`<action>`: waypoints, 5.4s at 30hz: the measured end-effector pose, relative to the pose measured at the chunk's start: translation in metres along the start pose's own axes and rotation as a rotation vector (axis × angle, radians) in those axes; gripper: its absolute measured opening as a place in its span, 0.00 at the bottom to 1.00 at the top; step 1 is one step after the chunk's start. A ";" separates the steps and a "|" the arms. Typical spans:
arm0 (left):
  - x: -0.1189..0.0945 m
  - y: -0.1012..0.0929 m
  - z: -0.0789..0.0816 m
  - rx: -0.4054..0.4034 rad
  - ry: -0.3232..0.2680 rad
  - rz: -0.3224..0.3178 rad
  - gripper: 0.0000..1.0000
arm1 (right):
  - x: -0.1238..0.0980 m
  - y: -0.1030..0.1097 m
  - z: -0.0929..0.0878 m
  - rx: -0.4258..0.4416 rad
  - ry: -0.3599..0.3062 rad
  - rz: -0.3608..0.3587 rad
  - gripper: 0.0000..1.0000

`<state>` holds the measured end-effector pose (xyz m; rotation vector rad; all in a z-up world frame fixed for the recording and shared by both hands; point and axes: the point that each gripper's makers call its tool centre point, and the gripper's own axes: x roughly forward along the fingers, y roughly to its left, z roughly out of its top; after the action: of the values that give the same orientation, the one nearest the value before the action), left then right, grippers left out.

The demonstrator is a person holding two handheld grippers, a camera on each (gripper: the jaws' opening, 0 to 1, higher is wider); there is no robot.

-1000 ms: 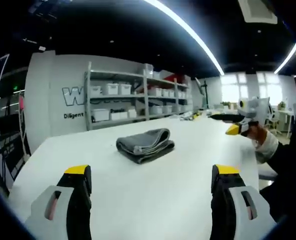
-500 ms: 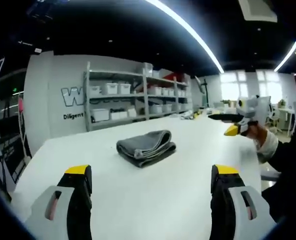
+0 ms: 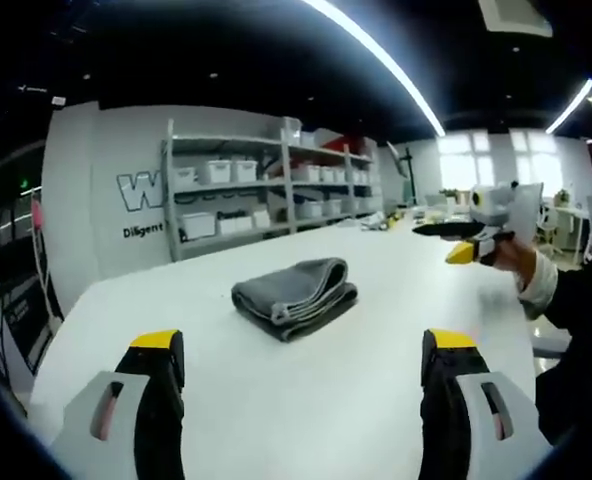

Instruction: Open the folded towel by lifting each exposed corner and separating the folded layers until the towel lies flat within the target outline without major curled edges

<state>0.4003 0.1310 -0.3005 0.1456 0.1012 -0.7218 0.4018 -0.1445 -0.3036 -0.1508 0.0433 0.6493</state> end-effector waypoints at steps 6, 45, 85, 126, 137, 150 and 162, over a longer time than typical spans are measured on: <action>0.011 0.010 0.005 -0.016 -0.007 0.023 0.92 | 0.007 -0.009 0.003 0.029 -0.005 -0.002 1.00; 0.074 0.041 -0.002 0.002 0.005 0.035 0.90 | 0.057 -0.031 -0.010 0.047 0.016 -0.018 0.89; 0.140 0.059 -0.059 0.003 0.204 0.030 0.83 | 0.111 -0.064 -0.060 -0.038 0.184 0.004 0.80; 0.164 0.037 -0.077 0.085 0.213 0.026 0.45 | 0.121 -0.049 -0.067 -0.065 0.142 -0.009 0.48; 0.165 0.035 -0.081 0.067 0.230 0.034 0.43 | 0.121 -0.051 -0.068 -0.065 0.148 -0.028 0.46; 0.170 0.025 -0.075 -0.012 0.194 0.009 0.27 | 0.125 -0.042 -0.075 -0.049 0.174 -0.023 0.36; 0.174 0.019 -0.077 0.029 0.200 0.012 0.09 | 0.133 -0.031 -0.089 -0.082 0.244 -0.026 0.16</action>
<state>0.5400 0.0448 -0.3991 0.2454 0.2803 -0.6952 0.5272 -0.1033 -0.3995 -0.3093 0.2497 0.6040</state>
